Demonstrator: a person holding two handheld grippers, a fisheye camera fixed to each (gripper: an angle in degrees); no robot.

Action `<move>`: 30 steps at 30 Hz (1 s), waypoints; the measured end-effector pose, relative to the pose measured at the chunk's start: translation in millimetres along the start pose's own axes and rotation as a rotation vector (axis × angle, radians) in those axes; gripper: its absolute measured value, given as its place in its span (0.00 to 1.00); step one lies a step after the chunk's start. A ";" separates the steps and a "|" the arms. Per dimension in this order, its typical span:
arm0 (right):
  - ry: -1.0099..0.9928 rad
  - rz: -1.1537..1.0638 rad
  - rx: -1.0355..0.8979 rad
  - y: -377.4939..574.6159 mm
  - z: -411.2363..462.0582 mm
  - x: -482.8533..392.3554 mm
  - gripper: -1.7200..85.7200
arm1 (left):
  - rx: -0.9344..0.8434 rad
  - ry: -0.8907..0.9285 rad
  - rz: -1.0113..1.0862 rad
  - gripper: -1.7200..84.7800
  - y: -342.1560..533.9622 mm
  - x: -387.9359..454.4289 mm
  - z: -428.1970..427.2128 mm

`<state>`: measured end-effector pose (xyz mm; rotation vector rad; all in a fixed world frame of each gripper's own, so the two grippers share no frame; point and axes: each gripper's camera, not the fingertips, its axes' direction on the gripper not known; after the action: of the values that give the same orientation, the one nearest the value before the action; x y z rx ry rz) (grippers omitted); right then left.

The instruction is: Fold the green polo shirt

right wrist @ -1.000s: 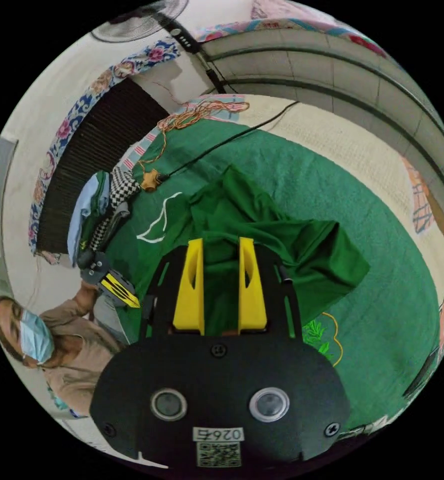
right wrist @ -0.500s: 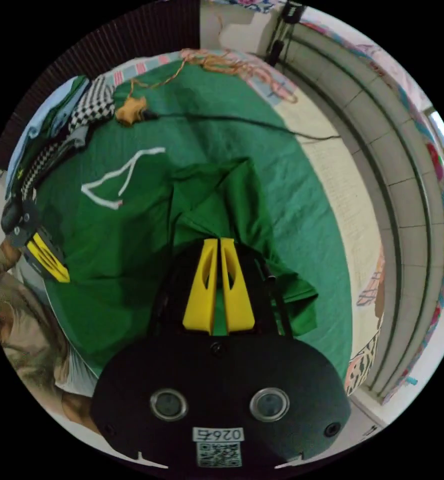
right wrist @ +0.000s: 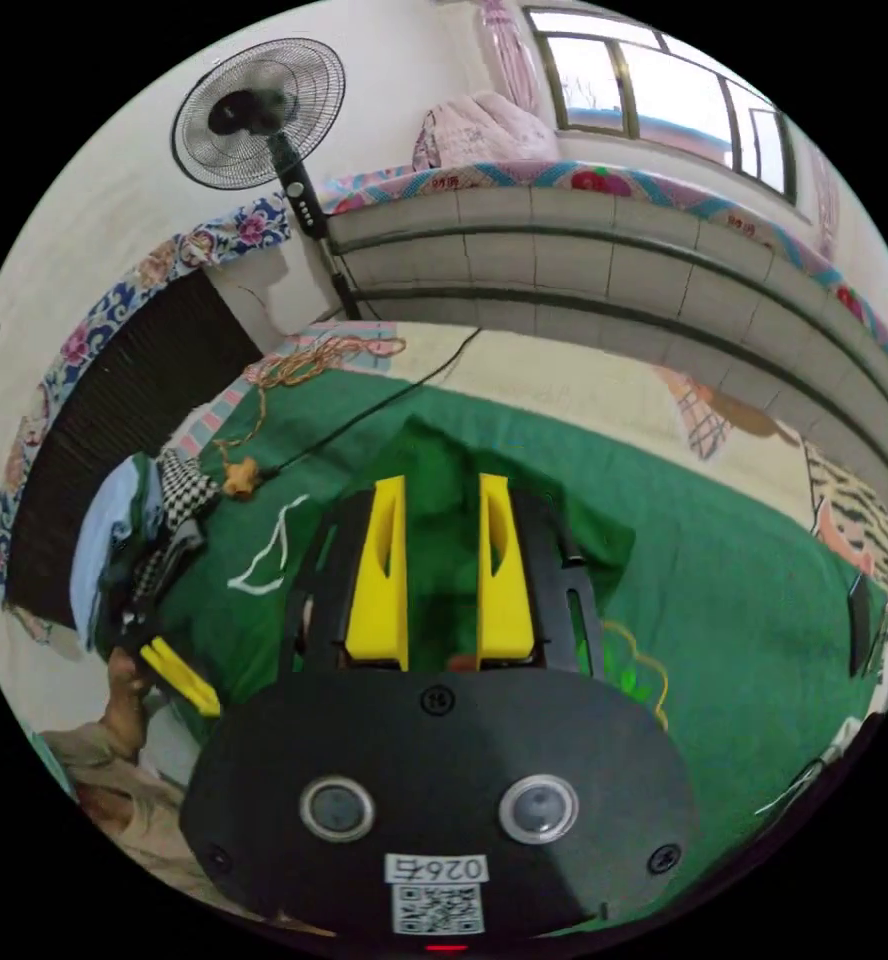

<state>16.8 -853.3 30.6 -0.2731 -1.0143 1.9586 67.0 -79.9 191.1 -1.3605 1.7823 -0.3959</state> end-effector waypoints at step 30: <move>-0.280 0.389 -0.230 364.8 -179.5 56.3 0.00 | -0.151 -0.241 -0.067 0.03 24.3 20.8 -21.9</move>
<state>-142.4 -809.6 -345.2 -0.3514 -1.4613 2.2723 33.4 -95.0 178.9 -1.5080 1.5966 -0.1266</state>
